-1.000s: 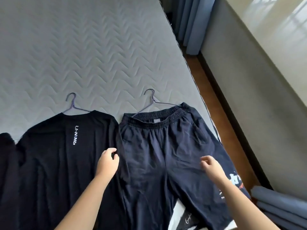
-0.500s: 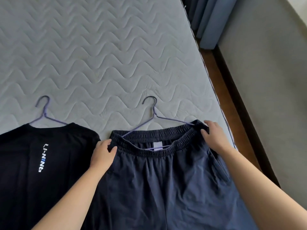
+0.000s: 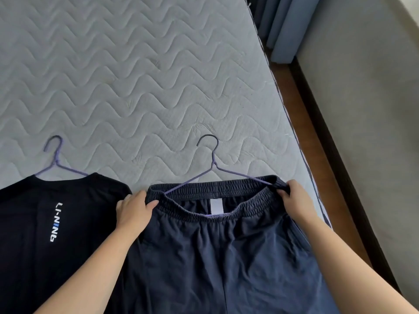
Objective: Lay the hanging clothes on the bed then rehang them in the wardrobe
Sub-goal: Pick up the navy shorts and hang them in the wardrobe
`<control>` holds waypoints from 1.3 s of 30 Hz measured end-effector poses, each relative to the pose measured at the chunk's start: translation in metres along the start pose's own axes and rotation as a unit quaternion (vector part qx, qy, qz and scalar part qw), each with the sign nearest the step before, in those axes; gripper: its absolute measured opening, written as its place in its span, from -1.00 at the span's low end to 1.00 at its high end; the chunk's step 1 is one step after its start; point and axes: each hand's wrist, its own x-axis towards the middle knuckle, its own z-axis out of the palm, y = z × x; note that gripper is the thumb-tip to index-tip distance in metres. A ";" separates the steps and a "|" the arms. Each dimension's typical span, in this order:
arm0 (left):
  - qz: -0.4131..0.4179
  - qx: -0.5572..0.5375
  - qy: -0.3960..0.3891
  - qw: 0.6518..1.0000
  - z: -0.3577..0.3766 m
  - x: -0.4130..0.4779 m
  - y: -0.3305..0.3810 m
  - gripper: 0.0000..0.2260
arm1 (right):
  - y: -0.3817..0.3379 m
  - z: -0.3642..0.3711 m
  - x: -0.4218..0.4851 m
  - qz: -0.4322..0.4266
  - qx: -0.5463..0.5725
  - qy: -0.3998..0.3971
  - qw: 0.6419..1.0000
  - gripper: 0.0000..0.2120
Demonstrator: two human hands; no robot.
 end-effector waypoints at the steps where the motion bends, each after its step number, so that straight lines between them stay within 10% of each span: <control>1: 0.026 -0.028 0.028 0.999 -0.008 -0.010 0.001 -0.75 | 0.001 -0.008 -0.008 -0.003 0.017 0.010 1.000 -0.88; 10: 0.003 -0.318 0.007 0.948 -0.055 -0.150 0.015 -0.81 | 0.051 -0.064 -0.143 0.011 0.075 0.035 0.996 -0.90; 22: 0.004 -0.313 -0.011 0.950 -0.081 -0.325 0.021 -0.79 | 0.121 -0.122 -0.303 0.049 0.109 0.017 0.993 -0.96; 39: -0.050 -0.406 0.196 0.891 -0.144 -0.493 -0.044 -0.64 | 0.013 -0.208 -0.400 -0.226 0.027 0.109 0.968 -0.92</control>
